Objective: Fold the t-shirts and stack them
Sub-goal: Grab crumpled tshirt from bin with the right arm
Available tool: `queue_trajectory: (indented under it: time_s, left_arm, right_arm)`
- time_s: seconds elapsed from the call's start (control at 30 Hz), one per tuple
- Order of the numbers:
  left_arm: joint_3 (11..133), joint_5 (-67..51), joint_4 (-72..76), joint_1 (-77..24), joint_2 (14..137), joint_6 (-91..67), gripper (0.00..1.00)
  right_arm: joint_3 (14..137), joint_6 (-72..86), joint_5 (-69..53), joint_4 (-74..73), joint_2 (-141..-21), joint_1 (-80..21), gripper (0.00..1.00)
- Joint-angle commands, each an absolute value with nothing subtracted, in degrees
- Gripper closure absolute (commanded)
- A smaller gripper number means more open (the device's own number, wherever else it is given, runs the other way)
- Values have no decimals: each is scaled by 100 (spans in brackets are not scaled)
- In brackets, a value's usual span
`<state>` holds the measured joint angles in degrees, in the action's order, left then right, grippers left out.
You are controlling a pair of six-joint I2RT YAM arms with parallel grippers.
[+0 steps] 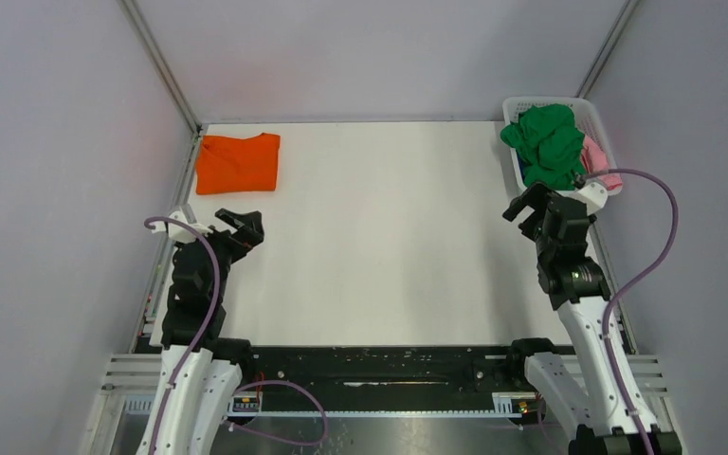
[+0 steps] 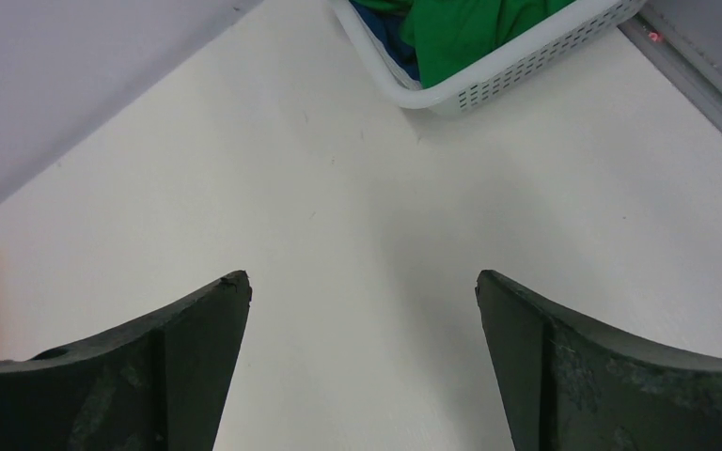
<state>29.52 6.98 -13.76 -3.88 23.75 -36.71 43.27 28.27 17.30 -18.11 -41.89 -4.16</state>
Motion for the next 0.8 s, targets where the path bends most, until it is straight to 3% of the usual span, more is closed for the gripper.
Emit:
queue_trajectory:
  time_s: [0.0,0.13,0.27,0.77]
  left_arm:
    - [3294,666,-1478,-371,2696,-3663,1]
    - [3417,938,-1696,-378,2841,-3666,1]
    - [3484,985,-1805,-378,2901,-3645,1]
    - [3545,1304,-1931,-378,3119,-3703,1]
  right_arm:
    - [4989,2336,2091,-1590,-4990,-409,2]
    - [6037,2323,2787,-2179,-6177,-315,2]
    - [7245,2106,2482,-2453,-7543,-58,2]
    - [10795,3890,1865,-2805,-12076,1201,1]
